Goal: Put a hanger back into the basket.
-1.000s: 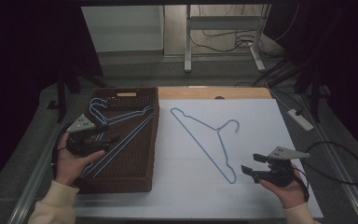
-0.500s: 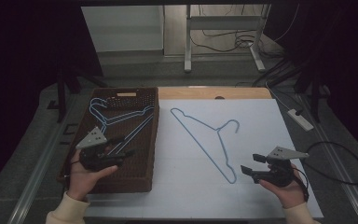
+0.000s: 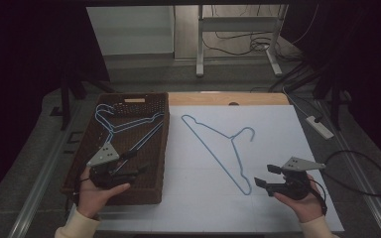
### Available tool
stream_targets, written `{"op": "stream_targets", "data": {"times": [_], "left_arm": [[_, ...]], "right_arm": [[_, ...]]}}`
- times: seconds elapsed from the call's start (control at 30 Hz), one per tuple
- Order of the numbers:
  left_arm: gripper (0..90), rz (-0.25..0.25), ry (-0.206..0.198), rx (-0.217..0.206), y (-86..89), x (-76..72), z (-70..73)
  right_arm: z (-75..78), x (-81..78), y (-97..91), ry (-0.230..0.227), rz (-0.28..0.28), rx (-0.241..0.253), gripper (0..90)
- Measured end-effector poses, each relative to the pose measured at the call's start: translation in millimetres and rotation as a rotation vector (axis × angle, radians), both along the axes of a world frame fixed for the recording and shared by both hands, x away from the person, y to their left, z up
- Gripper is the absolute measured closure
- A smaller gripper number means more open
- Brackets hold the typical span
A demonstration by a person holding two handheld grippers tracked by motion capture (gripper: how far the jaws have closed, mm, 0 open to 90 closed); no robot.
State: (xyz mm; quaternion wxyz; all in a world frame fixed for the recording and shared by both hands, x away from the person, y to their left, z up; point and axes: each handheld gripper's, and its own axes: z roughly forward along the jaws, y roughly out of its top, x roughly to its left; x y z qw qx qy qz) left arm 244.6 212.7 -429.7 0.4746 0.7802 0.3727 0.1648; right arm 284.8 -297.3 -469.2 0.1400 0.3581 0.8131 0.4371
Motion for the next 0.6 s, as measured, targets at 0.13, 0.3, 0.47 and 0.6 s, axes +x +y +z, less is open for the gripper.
{"op": "stream_targets", "data": {"times": [0.13,0.3,0.47,0.6], "left_arm": [[35.9,0.002,-0.007,0.006,-1.6,-1.9,0.8],[35.7,0.010,0.003,-0.003,-0.8,-2.4,-1.3],[35.6,0.009,0.008,-0.001,-1.4,-3.7,-3.4],[35.5,0.008,0.010,0.003,-1.6,-4.2,-4.1]], "right_arm": [[1.0,-0.9,0.5,-0.008,-0.002,0.003,27.9],[0.9,-0.7,1.1,-0.014,-0.003,-0.005,27.8],[0.3,-0.6,3.5,-0.010,-0.016,-0.010,27.2],[0.8,-1.0,6.5,-0.008,-0.019,-0.013,28.7]]}}
